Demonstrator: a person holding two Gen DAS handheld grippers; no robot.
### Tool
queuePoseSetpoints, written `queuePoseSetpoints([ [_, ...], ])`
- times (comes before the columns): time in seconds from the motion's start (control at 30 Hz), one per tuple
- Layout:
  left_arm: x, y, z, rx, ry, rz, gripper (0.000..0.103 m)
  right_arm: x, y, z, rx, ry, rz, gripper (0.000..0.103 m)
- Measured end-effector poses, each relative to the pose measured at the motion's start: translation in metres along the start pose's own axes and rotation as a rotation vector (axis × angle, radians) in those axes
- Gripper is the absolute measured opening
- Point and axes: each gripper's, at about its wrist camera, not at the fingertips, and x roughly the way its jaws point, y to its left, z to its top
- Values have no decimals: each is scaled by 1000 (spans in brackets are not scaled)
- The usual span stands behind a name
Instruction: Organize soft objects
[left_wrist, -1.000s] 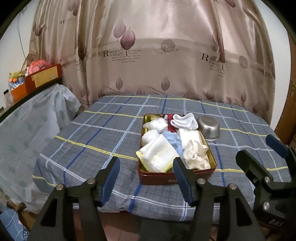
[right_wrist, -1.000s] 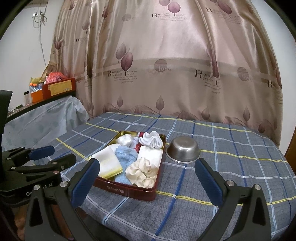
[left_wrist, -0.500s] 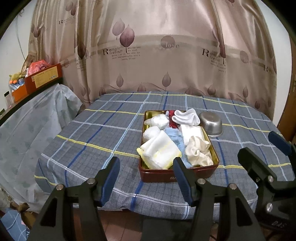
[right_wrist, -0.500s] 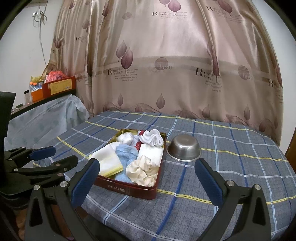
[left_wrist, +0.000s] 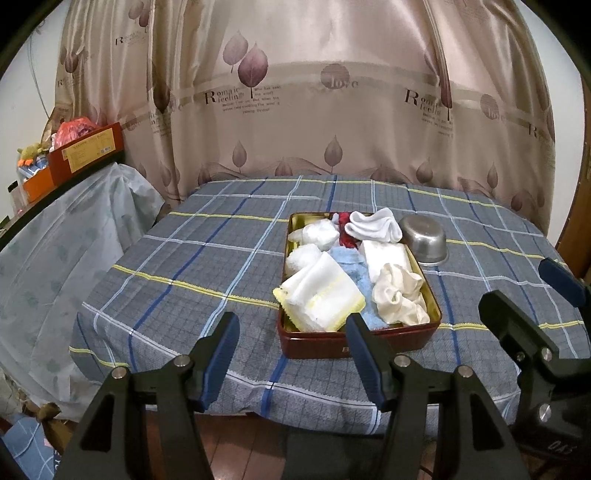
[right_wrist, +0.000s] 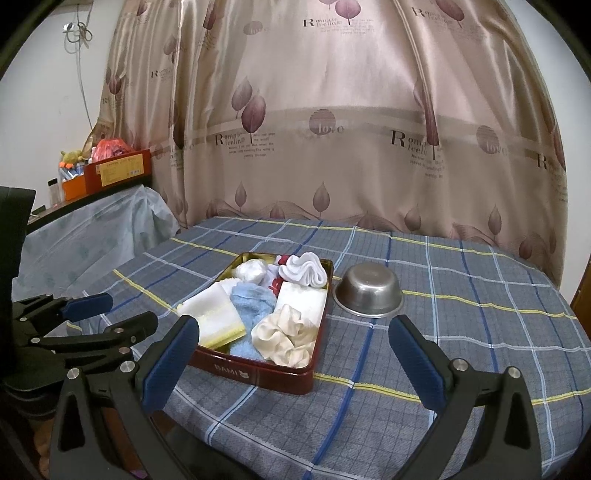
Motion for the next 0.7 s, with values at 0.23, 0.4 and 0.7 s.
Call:
queuePoseSetpoints([
  [0.23, 5, 1, 0, -11, 25, -3, 61, 1, -1, 0, 0, 1, 1, 102],
  [0.4, 7, 2, 0, -17, 37, -8, 61, 2, -1, -2, 0, 5, 5, 102],
  [0.7, 8, 1, -1, -5, 41, -7, 68, 2, 0, -1, 1, 7, 4, 102],
])
